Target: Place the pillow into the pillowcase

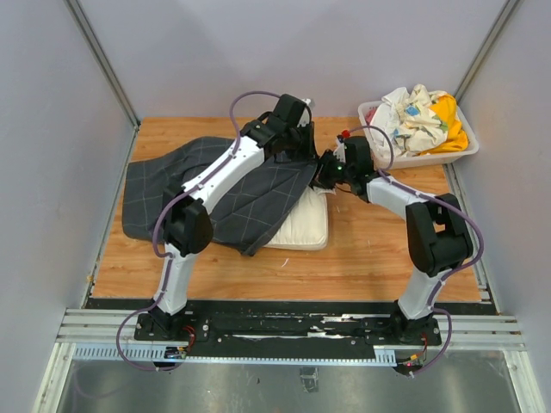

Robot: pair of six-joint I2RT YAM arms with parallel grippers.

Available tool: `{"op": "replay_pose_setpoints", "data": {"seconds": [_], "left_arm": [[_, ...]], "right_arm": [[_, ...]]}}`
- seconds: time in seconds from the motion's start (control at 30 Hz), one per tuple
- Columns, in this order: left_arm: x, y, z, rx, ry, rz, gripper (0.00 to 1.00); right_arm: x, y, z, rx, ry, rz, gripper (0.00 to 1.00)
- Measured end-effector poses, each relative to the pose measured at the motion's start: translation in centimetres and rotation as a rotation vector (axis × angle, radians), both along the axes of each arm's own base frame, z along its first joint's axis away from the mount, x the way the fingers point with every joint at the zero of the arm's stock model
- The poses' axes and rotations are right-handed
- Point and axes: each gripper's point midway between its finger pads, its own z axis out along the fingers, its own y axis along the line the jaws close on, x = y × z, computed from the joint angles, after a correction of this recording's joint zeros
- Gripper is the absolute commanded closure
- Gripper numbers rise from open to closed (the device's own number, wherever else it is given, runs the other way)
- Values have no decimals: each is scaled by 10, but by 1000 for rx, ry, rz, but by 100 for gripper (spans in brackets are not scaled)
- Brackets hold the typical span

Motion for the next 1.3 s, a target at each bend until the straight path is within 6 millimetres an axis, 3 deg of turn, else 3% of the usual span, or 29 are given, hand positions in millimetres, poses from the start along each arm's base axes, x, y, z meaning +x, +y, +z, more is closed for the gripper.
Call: {"op": "replay_pose_setpoints", "data": {"seconds": [0.17, 0.23, 0.33, 0.5, 0.63, 0.73, 1.0, 1.17, 1.3], "left_arm": [[-4, 4, -30, 18, 57, -3, 100], [-6, 3, -33, 10, 72, -10, 100], [-8, 0, -28, -13, 70, -21, 98], [-11, -7, -18, -47, 51, -51, 68], [-12, -2, -28, -20, 47, -48, 57], [-21, 10, -38, 21, 60, -35, 53], [-54, 45, -32, 139, 11, -7, 46], [-81, 32, -28, 215, -60, -58, 44], [-105, 29, -55, 303, -53, -104, 44]], "right_arm": [[-8, -1, -24, -19, 69, 10, 62], [-13, -5, -33, -46, 98, 11, 54], [-16, -15, -35, -79, 111, 3, 50], [-32, -46, -17, -170, 76, -42, 43], [-50, -66, 11, -237, 10, -73, 40], [-60, -78, 19, -282, -13, -94, 40], [-108, -104, -21, -385, 99, -117, 39], [-132, -113, -41, -412, 149, -117, 39], [-146, -115, -53, -408, 174, -100, 39]]}}
